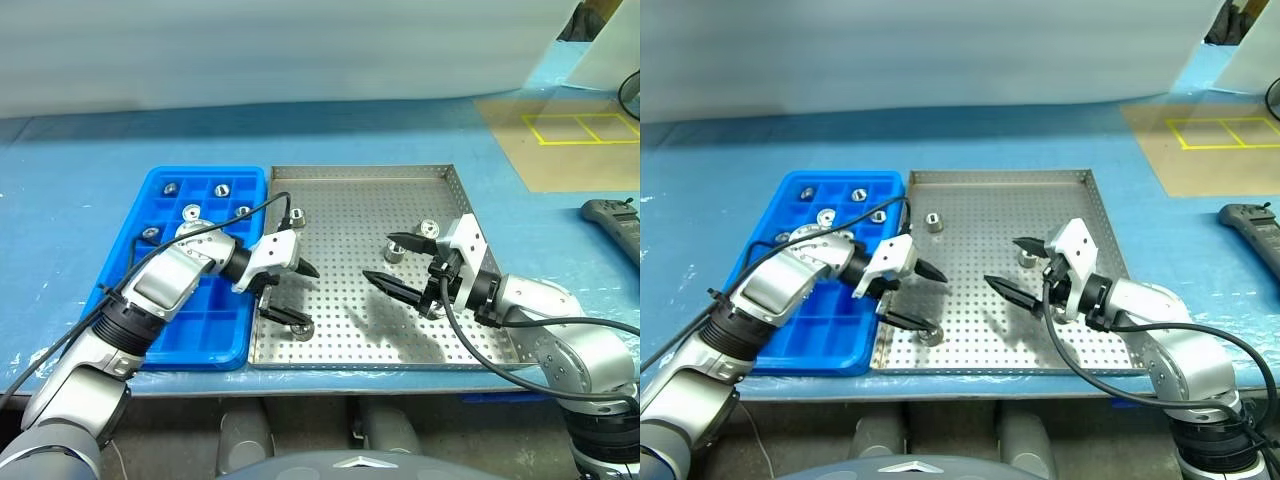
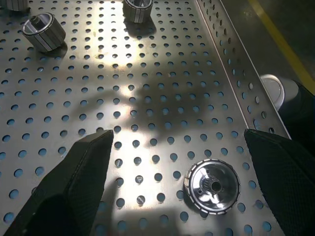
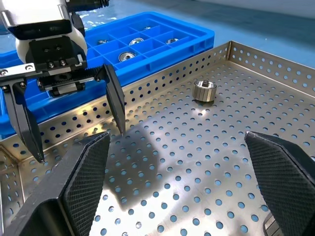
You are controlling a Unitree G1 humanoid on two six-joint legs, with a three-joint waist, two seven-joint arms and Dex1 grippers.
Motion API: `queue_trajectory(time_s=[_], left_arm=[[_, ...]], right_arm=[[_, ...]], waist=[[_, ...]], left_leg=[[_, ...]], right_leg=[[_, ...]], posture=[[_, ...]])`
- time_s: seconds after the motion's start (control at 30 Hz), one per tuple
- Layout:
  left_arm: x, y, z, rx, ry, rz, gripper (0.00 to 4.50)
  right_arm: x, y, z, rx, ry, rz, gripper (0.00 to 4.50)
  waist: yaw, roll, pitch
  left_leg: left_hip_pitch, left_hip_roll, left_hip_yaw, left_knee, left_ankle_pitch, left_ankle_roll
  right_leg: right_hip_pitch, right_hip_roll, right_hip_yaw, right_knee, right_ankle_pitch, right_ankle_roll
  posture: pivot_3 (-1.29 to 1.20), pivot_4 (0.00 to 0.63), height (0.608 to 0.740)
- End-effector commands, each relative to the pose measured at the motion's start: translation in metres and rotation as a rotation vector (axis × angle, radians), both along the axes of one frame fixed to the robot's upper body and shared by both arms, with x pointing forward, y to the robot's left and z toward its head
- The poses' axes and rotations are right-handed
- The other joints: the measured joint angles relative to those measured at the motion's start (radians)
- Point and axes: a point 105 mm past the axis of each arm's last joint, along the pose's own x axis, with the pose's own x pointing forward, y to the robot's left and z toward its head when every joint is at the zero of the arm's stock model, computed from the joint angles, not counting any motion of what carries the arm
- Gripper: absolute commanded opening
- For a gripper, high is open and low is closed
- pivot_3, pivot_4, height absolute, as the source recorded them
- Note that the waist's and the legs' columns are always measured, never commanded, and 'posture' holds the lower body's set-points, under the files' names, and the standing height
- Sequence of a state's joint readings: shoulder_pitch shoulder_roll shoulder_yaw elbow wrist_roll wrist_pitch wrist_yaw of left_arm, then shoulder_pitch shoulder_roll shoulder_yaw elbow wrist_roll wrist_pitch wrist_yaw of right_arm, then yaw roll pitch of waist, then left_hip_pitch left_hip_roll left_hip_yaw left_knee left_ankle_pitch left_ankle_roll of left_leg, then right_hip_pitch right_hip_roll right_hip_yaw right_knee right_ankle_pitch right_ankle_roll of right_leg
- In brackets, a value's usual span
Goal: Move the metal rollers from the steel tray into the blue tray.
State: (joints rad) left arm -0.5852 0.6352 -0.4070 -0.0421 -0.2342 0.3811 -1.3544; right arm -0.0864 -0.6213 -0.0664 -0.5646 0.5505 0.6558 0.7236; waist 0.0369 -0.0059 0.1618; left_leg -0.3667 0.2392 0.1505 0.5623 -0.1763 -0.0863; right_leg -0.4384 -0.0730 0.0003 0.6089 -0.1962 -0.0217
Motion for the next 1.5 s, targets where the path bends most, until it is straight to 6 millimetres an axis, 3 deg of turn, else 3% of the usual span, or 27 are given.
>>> queue_trajectory(time_s=[0.03, 0.23, 0.57, 0.93, 1.27, 1.5], left_arm=[[-0.002, 0.001, 0.004, 0.046, -0.024, -0.026, 4.48], [-0.007, 0.003, 0.003, 0.104, -0.024, -0.044, 4.48], [-0.009, 0.007, -0.017, 0.204, -0.068, -0.102, 4.48], [-0.004, 0.003, -0.028, 0.195, -0.106, -0.113, 4.48], [-0.013, -0.001, -0.037, 0.179, -0.073, -0.142, 4.48], [-0.014, -0.004, -0.037, 0.185, -0.080, -0.158, 4.48]], right_arm=[[-0.005, 0.002, 0.010, 0.001, -0.034, 0.015, 4.50], [-0.004, 0.003, 0.009, -0.002, -0.025, 0.024, 4.50], [-0.003, 0.005, 0.009, -0.002, -0.019, 0.032, 4.50], [-0.003, 0.006, 0.006, -0.001, -0.015, 0.023, 4.50], [-0.004, 0.006, 0.006, -0.005, -0.013, 0.027, 4.50], [-0.017, 0.001, -0.005, -0.084, 0.035, 0.098, 4.50]], waist=[[0.001, 0.000, 0.000], [0.001, 0.000, 0.000], [0.001, 0.000, 0.000], [0.001, 0.001, -0.001], [0.000, 0.003, -0.002], [-0.001, 0.003, -0.002]], left_leg=[[0.000, 0.000, 0.000, 0.000, 0.000, 0.000], [0.000, 0.000, 0.000, 0.000, 0.000, 0.000], [0.000, 0.000, 0.000, 0.000, 0.000, 0.000], [0.000, 0.000, 0.000, 0.000, 0.000, 0.000], [0.000, 0.000, 0.001, 0.000, 0.000, 0.000], [0.000, 0.000, 0.001, 0.000, 0.000, 0.000]], right_leg=[[0.000, 0.000, 0.000, 0.000, 0.000, 0.000], [0.000, 0.000, 0.000, 0.000, 0.000, 0.000], [0.000, 0.000, 0.000, 0.000, 0.000, 0.000], [0.001, 0.000, 0.000, 0.000, 0.000, 0.000], [0.002, 0.000, 0.001, 0.000, 0.000, 0.000], [0.002, 0.000, 0.001, 0.000, 0.000, 0.000]], posture=[[-0.21, 0.150, 0.740], [-0.20, 0.150, 0.740], [-0.20, 0.150, 0.740], [-0.20, 0.150, 0.740], [-0.20, 0.150, 0.740], [-0.21, 0.150, 0.740]])
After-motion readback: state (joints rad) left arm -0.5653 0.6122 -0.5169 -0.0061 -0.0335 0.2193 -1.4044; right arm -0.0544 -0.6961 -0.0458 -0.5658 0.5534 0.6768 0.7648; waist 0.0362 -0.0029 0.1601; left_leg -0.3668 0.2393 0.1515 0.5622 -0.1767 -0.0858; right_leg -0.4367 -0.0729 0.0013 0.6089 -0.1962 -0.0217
